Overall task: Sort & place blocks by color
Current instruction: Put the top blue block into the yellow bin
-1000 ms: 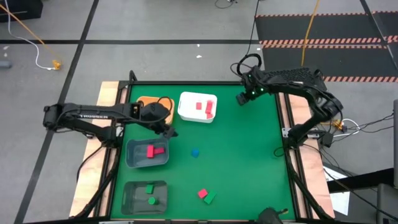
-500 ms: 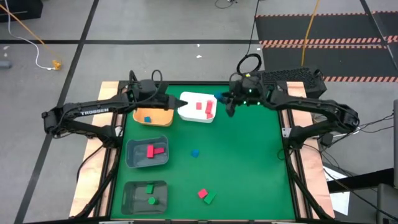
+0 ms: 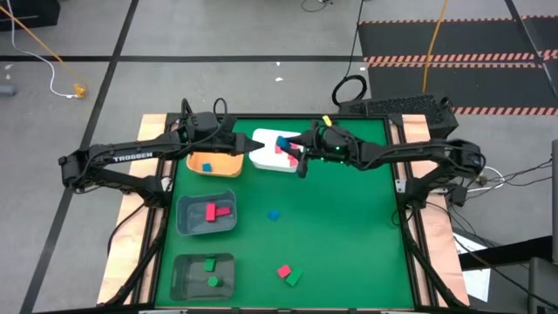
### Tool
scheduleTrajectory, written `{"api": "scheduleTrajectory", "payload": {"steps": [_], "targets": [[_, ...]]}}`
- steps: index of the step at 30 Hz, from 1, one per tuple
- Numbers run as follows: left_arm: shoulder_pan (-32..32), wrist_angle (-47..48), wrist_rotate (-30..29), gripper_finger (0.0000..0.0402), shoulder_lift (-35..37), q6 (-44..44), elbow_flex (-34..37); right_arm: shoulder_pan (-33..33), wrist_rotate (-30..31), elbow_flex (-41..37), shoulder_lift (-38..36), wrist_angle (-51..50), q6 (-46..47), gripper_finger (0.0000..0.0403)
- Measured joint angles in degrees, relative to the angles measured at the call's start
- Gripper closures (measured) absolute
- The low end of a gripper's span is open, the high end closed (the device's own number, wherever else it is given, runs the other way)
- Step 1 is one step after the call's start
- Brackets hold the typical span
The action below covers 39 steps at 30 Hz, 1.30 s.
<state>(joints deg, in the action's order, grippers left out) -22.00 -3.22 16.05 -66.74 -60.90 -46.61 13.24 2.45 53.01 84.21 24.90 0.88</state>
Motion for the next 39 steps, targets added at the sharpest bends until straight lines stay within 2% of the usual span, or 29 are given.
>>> {"api": "scheduleTrajectory", "payload": {"steps": [6, 13, 18, 26, 29, 36, 39], "targets": [[0.1, 0.1, 0.0, 0.0174, 0.0, -0.8, 0.0, -1.5, -2.7, 3.5, 5.0, 2.4, 0.0, 0.0287], [1.1, 1.3, 0.1, 0.0174, -0.4, -1.4, 0.0, -2.4, -4.4, 13.6, 12.3, -4.2, -0.1, 0.0288], [2.1, 3.4, 1.4, 0.0174, -0.4, -1.3, 0.0, -2.5, -4.5, 18.1, 13.5, -11.6, -0.1, 0.0288], [2.2, 6.6, 1.7, 0.0180, -0.4, -1.1, 0.0, -3.0, -6.8, 18.9, 13.5, -11.8, -0.3, 0.0288], [2.2, 6.6, 1.8, 0.0206, -0.4, -0.9, 0.0, -3.4, -7.0, 18.9, 13.5, -11.7, -0.8, 0.0288], [2.1, 6.7, 1.8, 0.0308, -0.4, 0.4, 0.0, -3.9, -6.7, 18.9, 13.6, -11.9, -1.9, 0.0287], [2.0, 7.1, 1.7, 0.0339, -0.4, -0.2, 0.0, -3.9, -6.1, 18.9, 13.6, -11.8, -2.3, 0.0287]]}}
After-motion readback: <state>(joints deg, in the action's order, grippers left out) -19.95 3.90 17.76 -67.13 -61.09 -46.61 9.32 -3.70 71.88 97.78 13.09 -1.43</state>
